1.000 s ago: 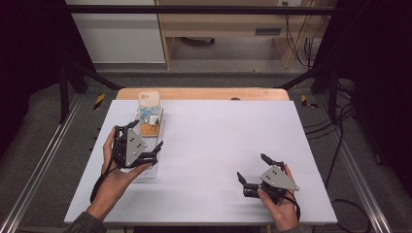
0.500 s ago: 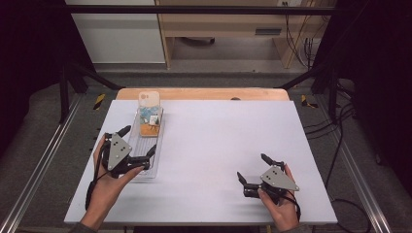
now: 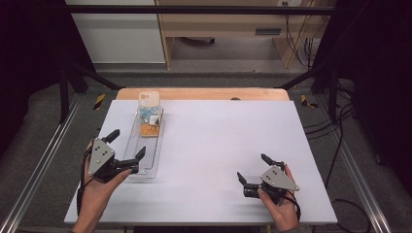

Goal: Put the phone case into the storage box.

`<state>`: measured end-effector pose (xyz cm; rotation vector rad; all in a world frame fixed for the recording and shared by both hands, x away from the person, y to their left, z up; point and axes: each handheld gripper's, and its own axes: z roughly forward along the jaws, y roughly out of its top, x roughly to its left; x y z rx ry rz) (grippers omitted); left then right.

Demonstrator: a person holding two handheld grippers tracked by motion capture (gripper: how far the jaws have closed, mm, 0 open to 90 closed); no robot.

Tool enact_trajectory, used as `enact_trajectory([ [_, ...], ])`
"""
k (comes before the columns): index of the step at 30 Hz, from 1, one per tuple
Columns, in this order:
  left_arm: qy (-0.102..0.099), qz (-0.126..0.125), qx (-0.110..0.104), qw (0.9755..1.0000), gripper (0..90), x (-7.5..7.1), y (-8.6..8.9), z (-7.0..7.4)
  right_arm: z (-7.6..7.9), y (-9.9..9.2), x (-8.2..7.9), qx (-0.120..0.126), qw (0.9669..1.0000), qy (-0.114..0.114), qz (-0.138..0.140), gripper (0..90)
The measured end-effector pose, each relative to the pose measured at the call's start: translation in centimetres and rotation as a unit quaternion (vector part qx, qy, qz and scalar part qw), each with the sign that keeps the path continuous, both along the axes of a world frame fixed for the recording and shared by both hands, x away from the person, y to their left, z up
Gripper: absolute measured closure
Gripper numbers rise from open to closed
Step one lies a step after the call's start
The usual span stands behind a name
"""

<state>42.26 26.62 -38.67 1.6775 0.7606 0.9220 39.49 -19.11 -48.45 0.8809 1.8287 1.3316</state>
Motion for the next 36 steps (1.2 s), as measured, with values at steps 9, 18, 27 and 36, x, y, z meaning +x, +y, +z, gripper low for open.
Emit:
enact_trajectory([
  [9, 0.009, 0.003, -0.032, 0.9994, 3.3, -0.7, 1.1, -1.1, 0.0, 0.0, 0.0, 0.000, 1.0000, 0.001, 0.000, 2.4],
  [18, 0.017, 0.012, -0.050, 0.9985, 3.3, -0.9, 1.9, -2.4, 0.0, 0.0, 0.0, 0.001, 1.0000, 0.000, 0.001, 2.4],
  [27, 0.018, 0.006, -0.057, 0.9982, 3.3, -1.3, 2.1, -3.1, 0.0, 0.0, 0.0, 0.001, 1.0000, 0.000, 0.001, 2.4],
  [36, 0.022, 0.008, -0.067, 0.9975, 3.3, -1.4, 2.4, -4.1, -0.1, 0.0, 0.1, 0.000, 1.0000, 0.001, 0.002, 2.4],
])
